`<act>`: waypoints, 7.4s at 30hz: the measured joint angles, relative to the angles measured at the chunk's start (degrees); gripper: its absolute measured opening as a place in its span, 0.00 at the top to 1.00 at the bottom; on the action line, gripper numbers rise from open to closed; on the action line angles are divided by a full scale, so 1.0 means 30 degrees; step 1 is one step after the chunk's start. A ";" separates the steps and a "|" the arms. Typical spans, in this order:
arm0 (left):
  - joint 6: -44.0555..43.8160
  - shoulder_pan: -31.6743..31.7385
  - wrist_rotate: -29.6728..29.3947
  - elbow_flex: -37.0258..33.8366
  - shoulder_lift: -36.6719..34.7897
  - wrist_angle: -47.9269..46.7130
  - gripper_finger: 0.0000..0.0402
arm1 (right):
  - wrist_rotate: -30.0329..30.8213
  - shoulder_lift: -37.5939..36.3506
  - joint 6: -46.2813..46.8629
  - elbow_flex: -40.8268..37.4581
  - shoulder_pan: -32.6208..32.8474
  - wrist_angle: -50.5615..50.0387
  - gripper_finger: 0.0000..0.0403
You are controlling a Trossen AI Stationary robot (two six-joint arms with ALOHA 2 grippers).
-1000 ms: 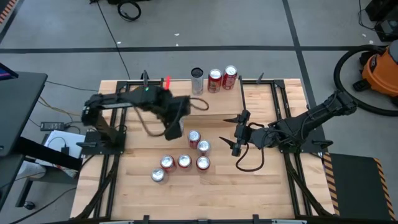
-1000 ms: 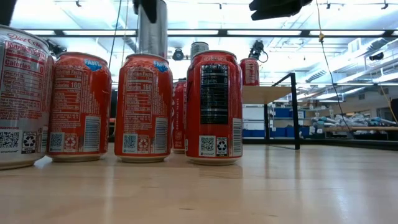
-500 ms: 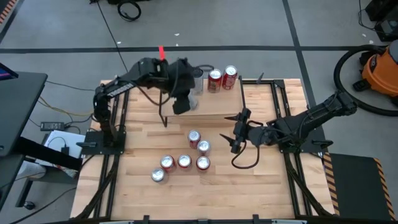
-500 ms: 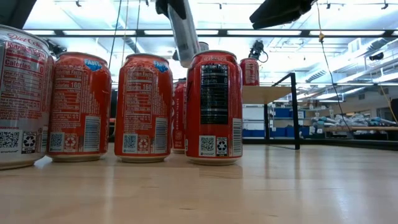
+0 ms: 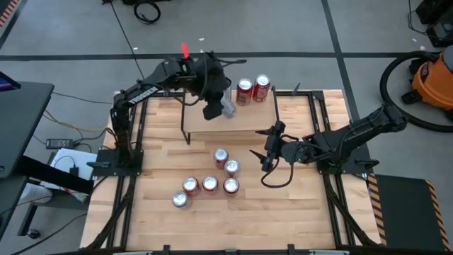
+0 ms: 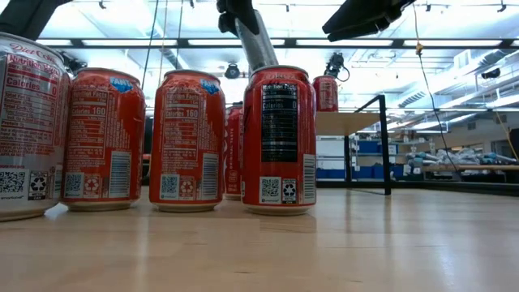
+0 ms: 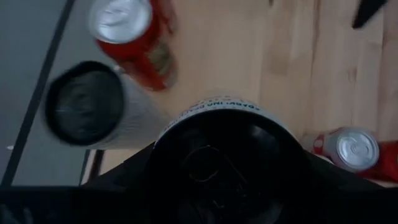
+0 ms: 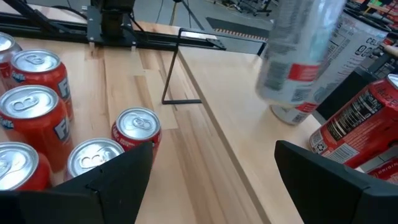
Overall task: Place canned beverage on shelf
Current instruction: Put the black soda can on the shelf aligned with the other black soda can, then put the orange soda can on the shelf
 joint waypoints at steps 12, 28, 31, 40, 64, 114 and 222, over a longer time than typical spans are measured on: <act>0.0471 -0.0049 -0.0163 -0.0051 0.1399 -0.1073 0.35 | -0.0325 0.0000 0.0323 -0.0097 -0.0112 -0.0272 0.14; 0.1852 0.0017 -0.0793 -0.0200 0.1492 -0.0513 0.28 | -0.0398 0.0000 0.0199 -0.0226 -0.0216 0.0015 0.14; 0.1867 -0.0023 -0.0826 -0.0379 0.1496 -0.0501 0.28 | -0.0398 0.0000 0.0192 -0.0226 -0.0213 0.0015 0.14; 0.1867 -0.0263 -0.0735 -0.0328 0.1876 -0.0591 0.28 | -0.0398 0.0000 0.0151 -0.0233 -0.0209 0.0076 0.14; 0.1952 -0.0708 -0.2002 -0.0379 0.1965 -0.1030 0.12 | -0.0420 0.0000 0.0113 -0.0233 -0.0187 0.0117 0.14; 0.1581 -0.2858 -0.5225 -1.7395 -0.8504 1.2461 0.14 | -0.0291 0.0757 -0.4605 -0.2657 -0.6352 1.0724 0.14; -1.6800 -1.6271 -0.6538 -1.8849 -0.6797 0.8717 0.32 | 0.8199 0.0189 -1.2294 -0.2506 0.3436 1.3802 0.14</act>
